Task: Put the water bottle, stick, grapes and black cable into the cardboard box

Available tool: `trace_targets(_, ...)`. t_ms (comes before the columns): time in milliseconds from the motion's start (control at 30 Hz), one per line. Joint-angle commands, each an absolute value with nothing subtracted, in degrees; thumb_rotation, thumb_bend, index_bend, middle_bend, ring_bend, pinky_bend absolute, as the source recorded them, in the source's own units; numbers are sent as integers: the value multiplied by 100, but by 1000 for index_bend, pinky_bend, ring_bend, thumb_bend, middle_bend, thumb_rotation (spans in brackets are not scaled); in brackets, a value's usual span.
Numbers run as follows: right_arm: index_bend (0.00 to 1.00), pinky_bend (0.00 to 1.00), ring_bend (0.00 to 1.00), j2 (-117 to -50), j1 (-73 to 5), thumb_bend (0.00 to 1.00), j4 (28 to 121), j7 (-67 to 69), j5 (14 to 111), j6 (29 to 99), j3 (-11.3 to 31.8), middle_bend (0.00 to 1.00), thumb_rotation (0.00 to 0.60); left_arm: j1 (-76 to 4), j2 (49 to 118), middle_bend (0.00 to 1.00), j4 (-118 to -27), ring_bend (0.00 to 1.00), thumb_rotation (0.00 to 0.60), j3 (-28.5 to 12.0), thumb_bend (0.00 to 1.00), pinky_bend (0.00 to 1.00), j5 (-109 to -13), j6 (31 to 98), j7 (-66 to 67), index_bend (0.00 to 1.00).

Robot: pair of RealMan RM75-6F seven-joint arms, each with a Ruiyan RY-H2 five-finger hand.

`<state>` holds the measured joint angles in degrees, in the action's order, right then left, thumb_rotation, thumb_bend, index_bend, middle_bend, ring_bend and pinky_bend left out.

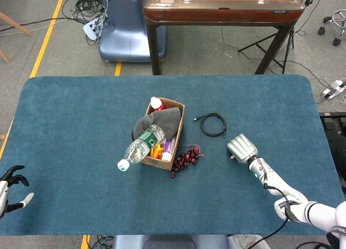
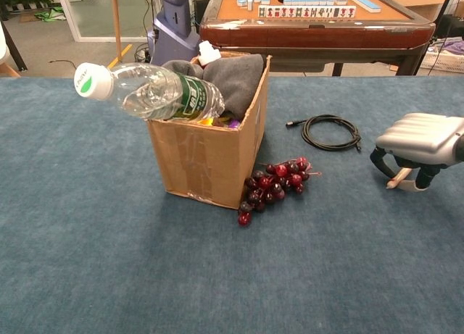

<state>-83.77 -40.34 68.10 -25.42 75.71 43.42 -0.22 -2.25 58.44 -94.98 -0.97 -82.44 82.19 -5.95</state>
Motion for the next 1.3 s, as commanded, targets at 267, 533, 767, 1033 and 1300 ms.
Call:
trace_targets(267, 666, 1000, 1000, -8060, -3987, 350, 7270, -2464, 7628, 4652, 91, 1000, 600, -234, 5851, 201, -9480, 401, 600, -98, 193, 666, -8236, 8197, -599, 525)
trace_targets(533, 667, 1000, 1000, -7650, -3989, 350, 7894, -2396, 7697, 5035, 326, 1000, 600, -240, 5863, 201, -9475, 401, 600, -103, 193, 666, -8209, 8177, -578, 524)
trace_targets(767, 666, 1000, 1000, -7361, -4135, 350, 8536, -2494, 7694, 5366, 728, 1000, 600, -239, 5857, 201, -9482, 401, 600, -103, 193, 666, -8216, 8183, -586, 520)
trace_targets(1033, 666, 1000, 1000, -7413, -4416, 350, 9142, -2554, 7651, 5563, 1159, 1000, 600, -230, 5839, 201, -9497, 401, 600, -102, 194, 666, -8232, 8203, -614, 483)
trace_targets(1300, 667, 1000, 1000, -7956, -4813, 350, 9272, -2835, 7648, 5619, 1388, 1000, 600, -193, 5769, 201, -9541, 401, 600, -115, 194, 666, -8258, 8287, -722, 483)
